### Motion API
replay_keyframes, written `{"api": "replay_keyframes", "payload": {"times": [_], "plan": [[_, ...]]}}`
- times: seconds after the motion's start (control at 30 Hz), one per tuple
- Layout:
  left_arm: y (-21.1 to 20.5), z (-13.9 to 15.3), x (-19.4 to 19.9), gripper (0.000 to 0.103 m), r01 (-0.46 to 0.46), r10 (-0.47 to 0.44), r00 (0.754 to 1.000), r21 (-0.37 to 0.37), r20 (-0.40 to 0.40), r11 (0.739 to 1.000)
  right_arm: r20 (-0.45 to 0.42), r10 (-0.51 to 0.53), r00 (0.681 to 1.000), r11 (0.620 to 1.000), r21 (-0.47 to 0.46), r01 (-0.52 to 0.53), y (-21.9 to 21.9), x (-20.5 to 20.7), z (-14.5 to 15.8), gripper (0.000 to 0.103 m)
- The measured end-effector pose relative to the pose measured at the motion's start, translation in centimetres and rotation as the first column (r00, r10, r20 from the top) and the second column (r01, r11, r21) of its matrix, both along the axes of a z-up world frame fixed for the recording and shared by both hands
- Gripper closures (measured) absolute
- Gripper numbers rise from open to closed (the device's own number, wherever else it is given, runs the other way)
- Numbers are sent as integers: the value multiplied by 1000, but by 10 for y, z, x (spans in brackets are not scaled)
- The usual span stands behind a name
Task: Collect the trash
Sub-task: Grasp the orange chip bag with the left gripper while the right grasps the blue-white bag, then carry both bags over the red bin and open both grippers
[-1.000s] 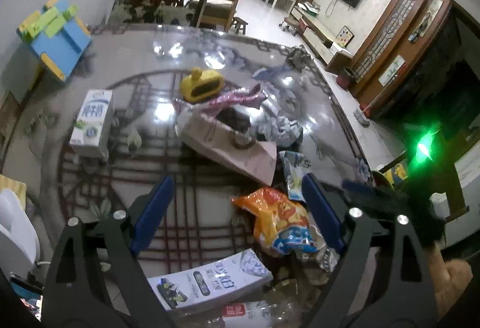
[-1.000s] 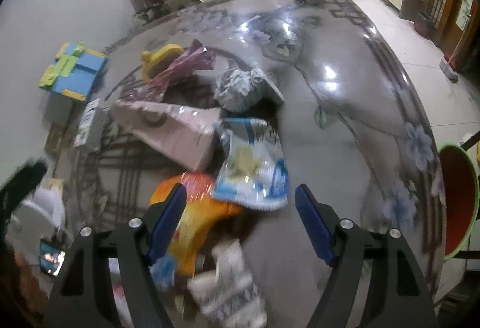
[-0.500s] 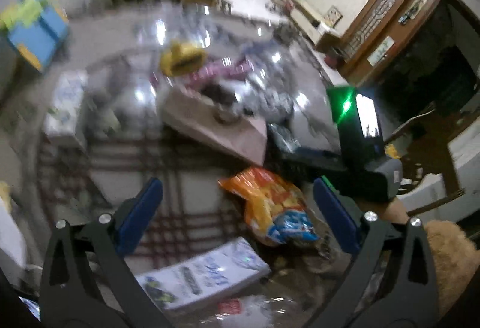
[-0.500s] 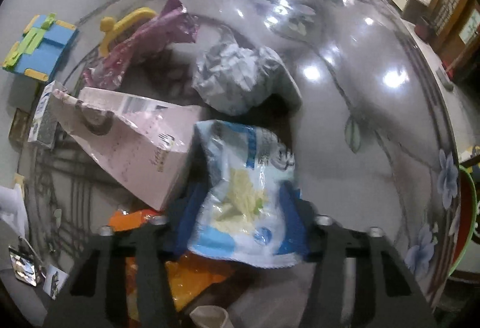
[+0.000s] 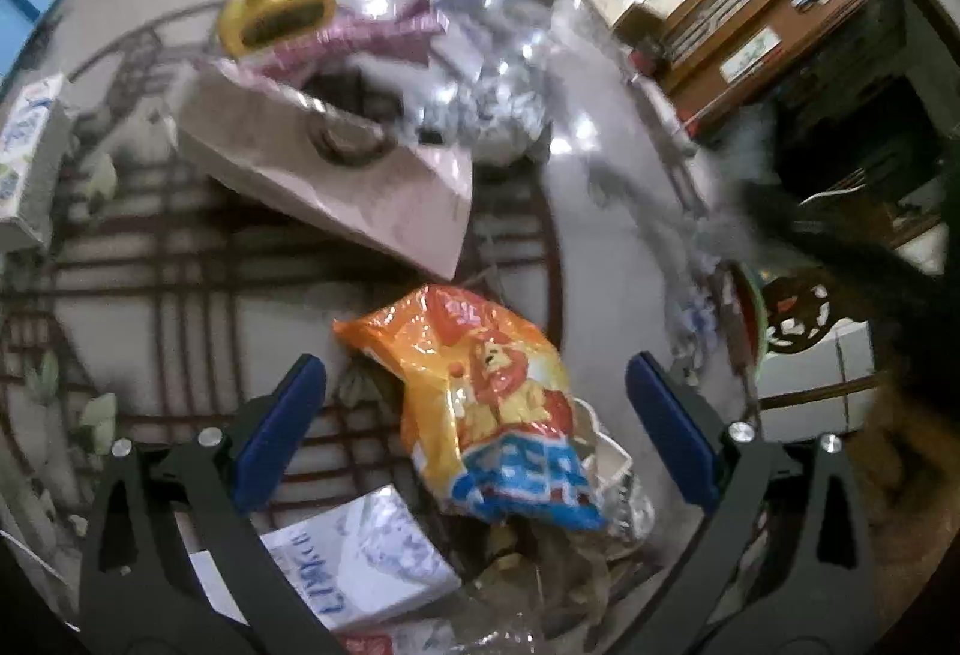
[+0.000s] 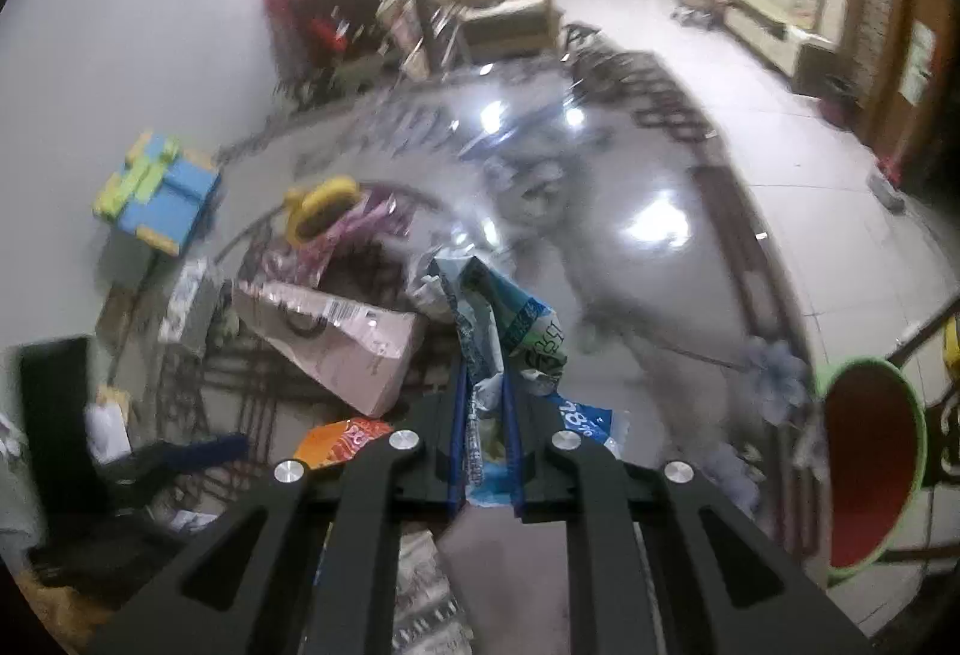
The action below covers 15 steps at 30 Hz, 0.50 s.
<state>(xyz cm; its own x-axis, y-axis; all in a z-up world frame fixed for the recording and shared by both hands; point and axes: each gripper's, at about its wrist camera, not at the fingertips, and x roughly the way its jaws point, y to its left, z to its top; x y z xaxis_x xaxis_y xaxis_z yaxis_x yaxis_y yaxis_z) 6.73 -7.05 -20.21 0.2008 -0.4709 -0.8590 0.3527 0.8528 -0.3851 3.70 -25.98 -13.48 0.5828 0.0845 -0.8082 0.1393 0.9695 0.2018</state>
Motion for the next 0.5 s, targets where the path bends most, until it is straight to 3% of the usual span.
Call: {"api": "replay_keyframes", "payload": {"times": [0.13, 0.2, 0.27, 0.4, 0.5], "plan": [[-10, -18, 3, 15, 4, -3, 999, 19, -39, 1000, 10, -54, 999, 998, 29, 53, -7, -22, 5, 92], [-15, -23, 0, 32, 18, -16, 999, 31, -47, 999, 9, -66, 998, 997, 42, 65, -7, -30, 6, 92], [-15, -26, -1, 41, 28, -27, 999, 26, -41, 999, 11, -72, 997, 996, 46, 71, -6, -35, 8, 92], [-15, -18, -9, 52, 35, -36, 999, 33, 7, 999, 33, -74, 997, 996, 51, 72, 0, -44, 14, 92], [-12, 1, -14, 53, 27, -29, 997, 31, 72, 999, 54, -66, 996, 997, 38, 64, 3, -53, 21, 92]]}}
